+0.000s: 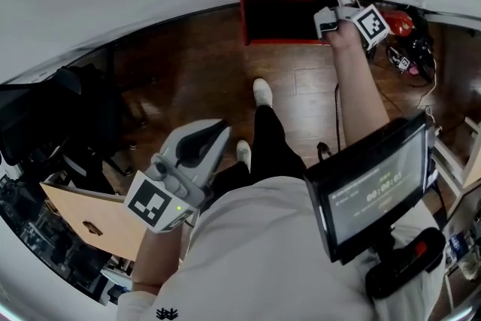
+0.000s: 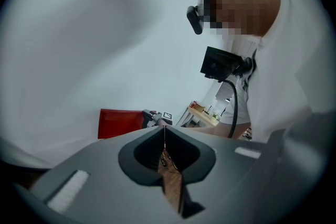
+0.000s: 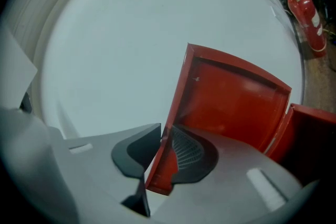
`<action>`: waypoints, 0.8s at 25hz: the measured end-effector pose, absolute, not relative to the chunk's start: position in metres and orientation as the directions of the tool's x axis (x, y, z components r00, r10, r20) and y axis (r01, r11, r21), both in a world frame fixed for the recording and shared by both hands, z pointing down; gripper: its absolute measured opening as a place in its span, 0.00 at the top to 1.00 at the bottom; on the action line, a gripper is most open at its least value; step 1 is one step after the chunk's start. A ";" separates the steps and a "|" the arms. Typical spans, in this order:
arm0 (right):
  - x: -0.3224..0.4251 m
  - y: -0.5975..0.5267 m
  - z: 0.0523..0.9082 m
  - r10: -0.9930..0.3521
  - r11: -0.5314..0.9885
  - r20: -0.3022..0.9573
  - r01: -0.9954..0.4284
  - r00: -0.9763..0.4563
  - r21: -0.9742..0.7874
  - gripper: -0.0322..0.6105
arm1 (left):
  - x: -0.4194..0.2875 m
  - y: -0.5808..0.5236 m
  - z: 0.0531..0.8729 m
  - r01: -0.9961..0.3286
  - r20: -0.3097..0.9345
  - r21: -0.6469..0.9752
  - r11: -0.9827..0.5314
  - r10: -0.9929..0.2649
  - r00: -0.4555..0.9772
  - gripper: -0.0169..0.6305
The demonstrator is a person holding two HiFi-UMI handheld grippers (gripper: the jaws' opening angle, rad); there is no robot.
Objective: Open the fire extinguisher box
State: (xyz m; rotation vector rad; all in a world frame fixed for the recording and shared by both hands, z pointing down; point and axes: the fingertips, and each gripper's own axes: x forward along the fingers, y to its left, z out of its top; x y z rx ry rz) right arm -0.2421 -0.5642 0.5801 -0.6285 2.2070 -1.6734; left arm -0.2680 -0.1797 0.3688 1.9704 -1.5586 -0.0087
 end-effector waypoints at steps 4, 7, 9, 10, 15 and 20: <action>-0.248 -0.571 0.578 -0.511 0.239 0.026 -0.171 -0.859 -0.956 0.85 | -0.271 -0.172 0.367 -0.880 0.351 0.461 -0.113 -0.888 0.298 0.97; -0.242 -0.568 0.571 -0.514 0.239 0.004 -0.147 -0.858 -0.960 0.76 | -0.268 -0.162 0.363 -0.883 0.333 0.454 -0.122 -0.896 0.295 0.97; -0.235 -0.560 0.565 -0.510 0.259 -0.001 -0.153 -0.860 -0.954 0.76 | -0.263 -0.153 0.360 -0.884 0.321 0.449 -0.132 -0.899 0.297 0.97; -0.232 -0.554 0.560 -0.504 0.277 -0.002 -0.160 -0.864 -0.947 0.76 | -0.262 -0.148 0.359 -0.884 0.315 0.446 -0.138 -0.901 0.299 0.97; -0.211 -0.496 0.531 -0.469 0.386 -0.015 -0.189 -0.883 -0.903 0.77 | -0.249 -0.113 0.348 -0.892 0.267 0.410 -0.190 -0.910 0.317 0.97; -0.168 -0.408 0.483 -0.434 0.488 -0.120 -0.121 -0.893 -0.865 0.78 | -0.212 -0.050 0.334 -0.896 0.169 0.346 -0.280 -0.921 0.352 0.97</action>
